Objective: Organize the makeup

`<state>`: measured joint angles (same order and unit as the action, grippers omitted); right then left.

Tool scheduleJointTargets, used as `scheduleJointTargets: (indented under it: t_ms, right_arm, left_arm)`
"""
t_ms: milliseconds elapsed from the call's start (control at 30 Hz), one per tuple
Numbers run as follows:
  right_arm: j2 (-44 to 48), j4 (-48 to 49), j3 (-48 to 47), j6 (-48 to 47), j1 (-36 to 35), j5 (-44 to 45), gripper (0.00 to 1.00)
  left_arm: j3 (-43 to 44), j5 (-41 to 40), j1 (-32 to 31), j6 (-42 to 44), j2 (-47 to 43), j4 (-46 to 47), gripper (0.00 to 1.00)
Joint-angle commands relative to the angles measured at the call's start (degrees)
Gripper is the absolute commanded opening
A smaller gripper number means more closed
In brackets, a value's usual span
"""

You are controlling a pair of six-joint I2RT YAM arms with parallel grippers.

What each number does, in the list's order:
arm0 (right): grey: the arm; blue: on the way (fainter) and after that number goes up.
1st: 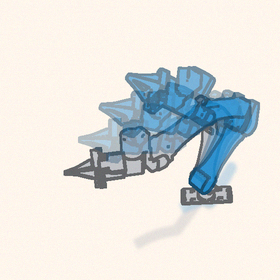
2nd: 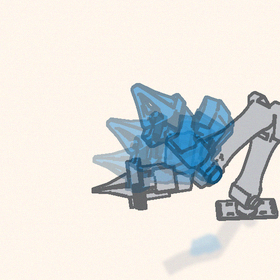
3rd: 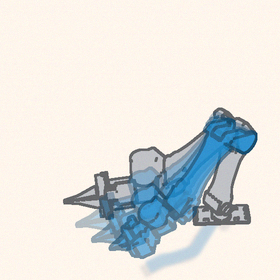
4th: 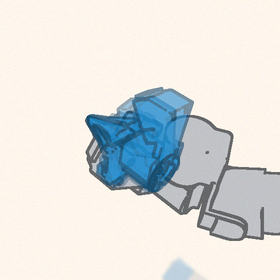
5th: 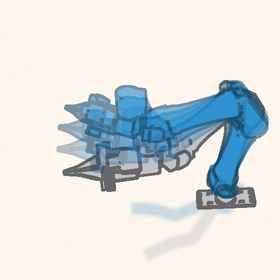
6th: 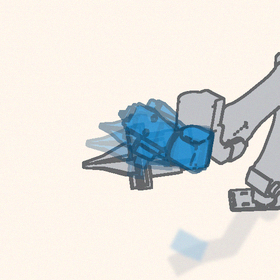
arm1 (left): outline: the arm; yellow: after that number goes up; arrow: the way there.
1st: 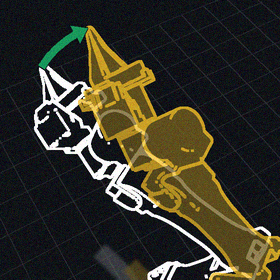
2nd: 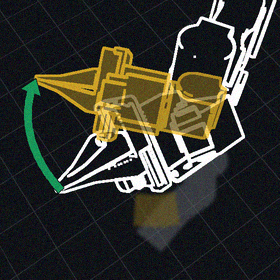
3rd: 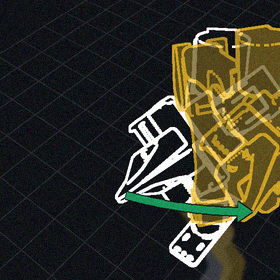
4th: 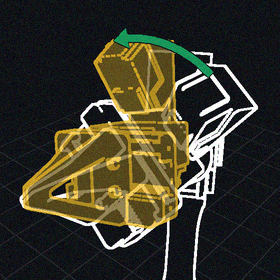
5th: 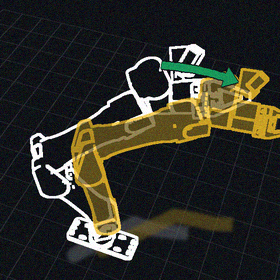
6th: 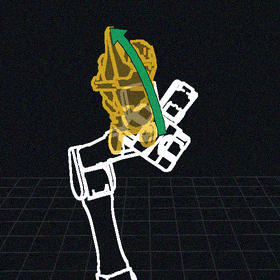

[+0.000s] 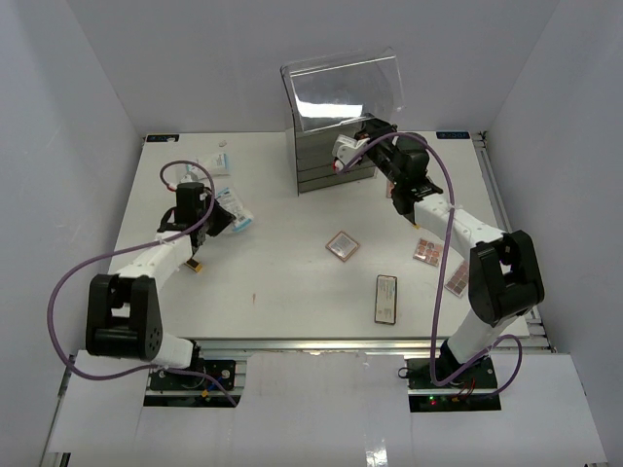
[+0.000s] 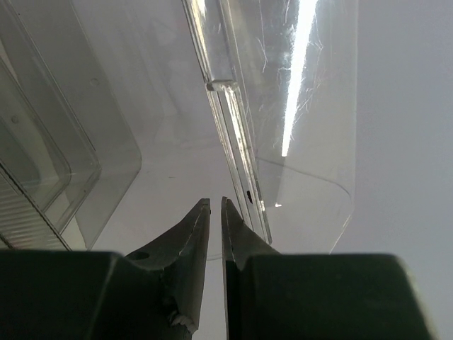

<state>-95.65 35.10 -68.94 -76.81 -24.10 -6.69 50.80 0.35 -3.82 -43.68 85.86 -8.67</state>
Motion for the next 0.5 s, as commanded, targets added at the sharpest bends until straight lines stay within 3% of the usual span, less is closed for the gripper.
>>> scheduleJointTargets:
  t_ms: [0, 200, 467]
  right_arm:
    - [3.1, 1.5, -4.7, 2.9, 0.2, 0.7, 0.18]
    - [3.1, 0.3, -5.8, 4.4, 0.2, 0.8, 0.18]
    - [3.2, -1.1, -7.0, 6.2, 0.2, 0.9, 0.18]
  left_arm:
    - [-8.0, 17.9, -6.6, 3.9, -10.9, 15.8, 0.00]
    - [-11.8, 26.2, -15.2, 3.0, -12.9, 30.4, 0.00]
    - [-7.2, 25.0, -22.8, 1.1, -3.6, 42.1, 0.00]
